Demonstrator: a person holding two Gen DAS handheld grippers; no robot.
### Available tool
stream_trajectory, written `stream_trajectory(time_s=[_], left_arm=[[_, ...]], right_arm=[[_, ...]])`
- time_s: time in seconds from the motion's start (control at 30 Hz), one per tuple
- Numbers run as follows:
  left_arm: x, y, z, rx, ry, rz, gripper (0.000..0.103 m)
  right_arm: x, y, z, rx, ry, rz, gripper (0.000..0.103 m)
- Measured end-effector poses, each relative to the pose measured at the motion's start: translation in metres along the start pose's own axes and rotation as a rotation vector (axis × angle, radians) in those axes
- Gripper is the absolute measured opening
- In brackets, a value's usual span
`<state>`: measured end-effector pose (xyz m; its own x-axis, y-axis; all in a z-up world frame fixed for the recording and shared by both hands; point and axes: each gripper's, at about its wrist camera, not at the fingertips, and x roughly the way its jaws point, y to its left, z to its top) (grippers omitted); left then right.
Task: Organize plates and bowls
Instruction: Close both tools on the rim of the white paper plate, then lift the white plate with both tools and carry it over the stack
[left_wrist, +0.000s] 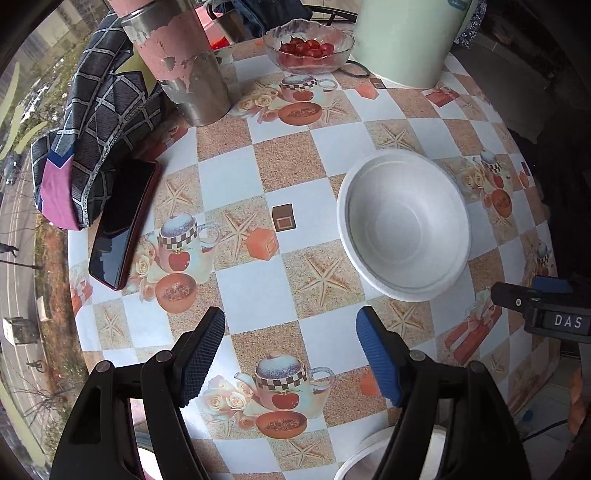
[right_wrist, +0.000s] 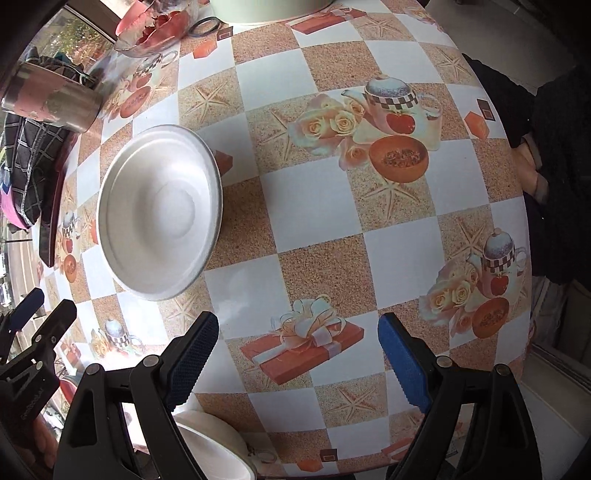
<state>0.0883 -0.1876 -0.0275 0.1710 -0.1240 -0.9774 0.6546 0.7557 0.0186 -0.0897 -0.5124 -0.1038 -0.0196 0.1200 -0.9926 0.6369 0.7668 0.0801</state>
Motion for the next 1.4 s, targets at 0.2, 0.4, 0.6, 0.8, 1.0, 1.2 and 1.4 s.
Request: stream_trajectory(time_s=[0.2, 0.4, 0.6, 0.8, 1.0, 1.2, 1.4], left_arm=[[0.026, -0.017, 0.037, -0.016, -0.006, 0.016, 0.077], [0.057, -0.021, 0.054, -0.048, 0.025, 0.021, 0.077], [0.081, -0.026, 0.064, -0.041, 0.056, 0.056, 0.077], [0.088, -0.017, 0.065, -0.063, 0.069, 0.034, 0.078], [0.088, -0.018, 0.065, -0.055, 0.086, 0.017, 0.075], [0.085, -0.034, 0.062, 0.017, 0.104, -0.057, 0.029], [0.086, -0.036, 0.055, 0.004, 0.132, -0.074, 0.026]], right_arm=[[0.013, 0.006, 0.034, -0.008, -0.016, 0.0, 0.089], [0.033, 0.015, 0.055, -0.047, -0.022, -0.016, 0.089], [0.052, 0.027, 0.07, -0.096, -0.018, -0.04, 0.092], [0.059, 0.034, 0.079, -0.143, -0.027, -0.054, 0.103], [0.063, 0.036, 0.079, -0.164, 0.001, -0.059, 0.103], [0.056, 0.053, 0.065, -0.208, -0.05, -0.044, 0.069], [0.057, 0.076, 0.048, -0.274, -0.037, 0.02, 0.025]])
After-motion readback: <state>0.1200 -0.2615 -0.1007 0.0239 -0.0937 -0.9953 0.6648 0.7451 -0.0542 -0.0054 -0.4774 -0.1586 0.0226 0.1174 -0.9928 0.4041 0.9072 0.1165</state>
